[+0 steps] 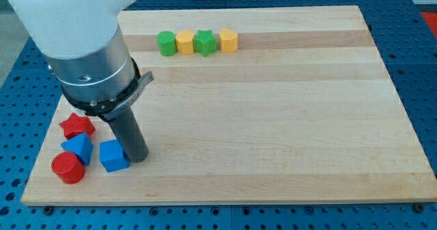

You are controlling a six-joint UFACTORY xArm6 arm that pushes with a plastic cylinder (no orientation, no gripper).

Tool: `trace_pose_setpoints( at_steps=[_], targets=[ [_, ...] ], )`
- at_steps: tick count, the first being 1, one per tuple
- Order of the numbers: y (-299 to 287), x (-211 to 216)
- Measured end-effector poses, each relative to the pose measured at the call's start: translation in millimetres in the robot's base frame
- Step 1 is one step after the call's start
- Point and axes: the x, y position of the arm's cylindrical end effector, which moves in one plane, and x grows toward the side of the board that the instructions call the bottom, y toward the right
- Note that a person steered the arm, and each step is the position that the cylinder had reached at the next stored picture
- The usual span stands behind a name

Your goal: Push the blue cube into the red circle

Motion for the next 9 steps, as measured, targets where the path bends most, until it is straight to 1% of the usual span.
trace_pose_setpoints(
  at_steps=[1,2,4,5,6,7,8,9],
  targets=[
    [10,-27],
    [5,-46],
    [-22,-8],
    [-21,-5],
    [12,-13],
    [47,-7],
    [47,9],
    [33,10]
  ],
)
